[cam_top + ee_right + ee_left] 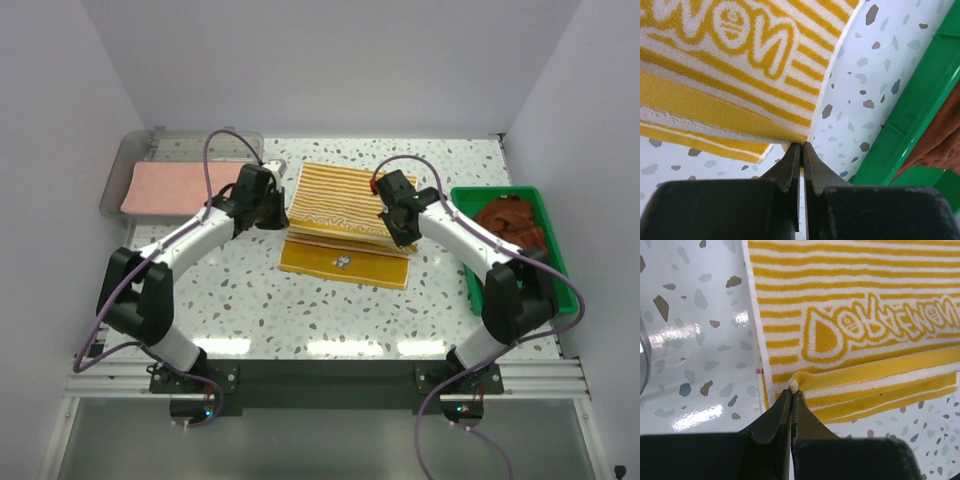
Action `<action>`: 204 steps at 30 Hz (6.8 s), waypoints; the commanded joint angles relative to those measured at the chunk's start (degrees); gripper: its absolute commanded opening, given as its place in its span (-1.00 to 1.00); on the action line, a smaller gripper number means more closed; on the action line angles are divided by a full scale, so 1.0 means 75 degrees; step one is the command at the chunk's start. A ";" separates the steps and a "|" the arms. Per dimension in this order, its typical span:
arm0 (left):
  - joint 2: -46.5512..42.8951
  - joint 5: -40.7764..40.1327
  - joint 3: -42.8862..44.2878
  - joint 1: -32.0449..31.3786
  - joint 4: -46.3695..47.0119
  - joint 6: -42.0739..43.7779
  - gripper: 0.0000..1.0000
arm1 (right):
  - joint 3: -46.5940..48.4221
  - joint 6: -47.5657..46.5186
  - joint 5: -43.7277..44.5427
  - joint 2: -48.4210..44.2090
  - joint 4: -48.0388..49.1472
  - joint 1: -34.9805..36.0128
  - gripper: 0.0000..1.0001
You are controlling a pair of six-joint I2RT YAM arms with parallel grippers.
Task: Fold and stack the towels
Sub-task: Fold the towel
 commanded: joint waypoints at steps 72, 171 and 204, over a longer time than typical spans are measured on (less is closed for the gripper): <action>-0.0655 -0.0675 -0.2622 0.0272 0.0594 -0.0145 -1.00 | -0.0865 -0.0439 -0.0655 0.0518 -0.1333 0.0340 -1.00; -0.7159 -0.1673 -0.4450 0.0096 -0.0192 -0.0556 0.89 | 0.0565 0.2081 -0.4066 0.1891 0.3251 0.3961 -0.46; -0.0665 -0.1073 -0.3815 -0.2072 0.1708 -0.2207 -0.20 | -0.5189 0.5127 -0.2026 -0.2809 0.2805 0.0070 -0.43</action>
